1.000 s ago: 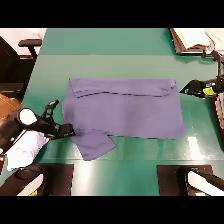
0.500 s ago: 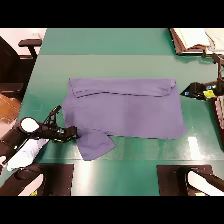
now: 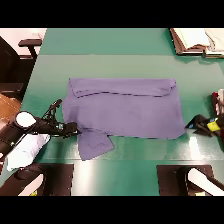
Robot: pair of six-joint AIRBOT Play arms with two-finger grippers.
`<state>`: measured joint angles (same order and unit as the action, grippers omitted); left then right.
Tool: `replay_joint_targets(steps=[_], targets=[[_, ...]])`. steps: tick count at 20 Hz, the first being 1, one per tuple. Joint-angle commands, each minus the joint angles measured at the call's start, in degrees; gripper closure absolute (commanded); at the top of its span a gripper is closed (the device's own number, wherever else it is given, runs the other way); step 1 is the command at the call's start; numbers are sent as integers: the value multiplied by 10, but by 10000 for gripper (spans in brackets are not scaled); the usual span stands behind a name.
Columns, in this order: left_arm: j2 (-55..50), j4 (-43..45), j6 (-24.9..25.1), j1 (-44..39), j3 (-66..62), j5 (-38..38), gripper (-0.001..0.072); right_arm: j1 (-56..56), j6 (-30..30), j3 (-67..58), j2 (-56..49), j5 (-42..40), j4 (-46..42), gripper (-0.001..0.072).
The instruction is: Fold the shirts.
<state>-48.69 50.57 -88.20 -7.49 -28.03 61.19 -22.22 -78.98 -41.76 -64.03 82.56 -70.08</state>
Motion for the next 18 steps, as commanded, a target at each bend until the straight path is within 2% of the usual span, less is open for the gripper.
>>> replay_joint_targets(steps=[1,2,5,7,8,10,14,18], targets=[[0,-1,2,0,-5,-3,686,-6,0,85,-21,-38,46,233],[0,-1,2,0,-5,0,685,15,0,90,-29,-58,54,236],[0,0,3,0,-5,9,686,83,0,77,-35,-105,57,411],[0,0,3,0,-5,26,687,118,0,55,-31,-106,53,652],[1,1,4,0,-5,41,687,131,0,45,-21,-101,45,692],[1,7,8,0,-5,78,689,150,0,27,15,-79,5,692],[11,15,4,-12,-5,122,690,153,-5,15,120,26,-80,692],[90,54,-83,-55,-48,119,691,153,-21,15,223,49,-120,693]])
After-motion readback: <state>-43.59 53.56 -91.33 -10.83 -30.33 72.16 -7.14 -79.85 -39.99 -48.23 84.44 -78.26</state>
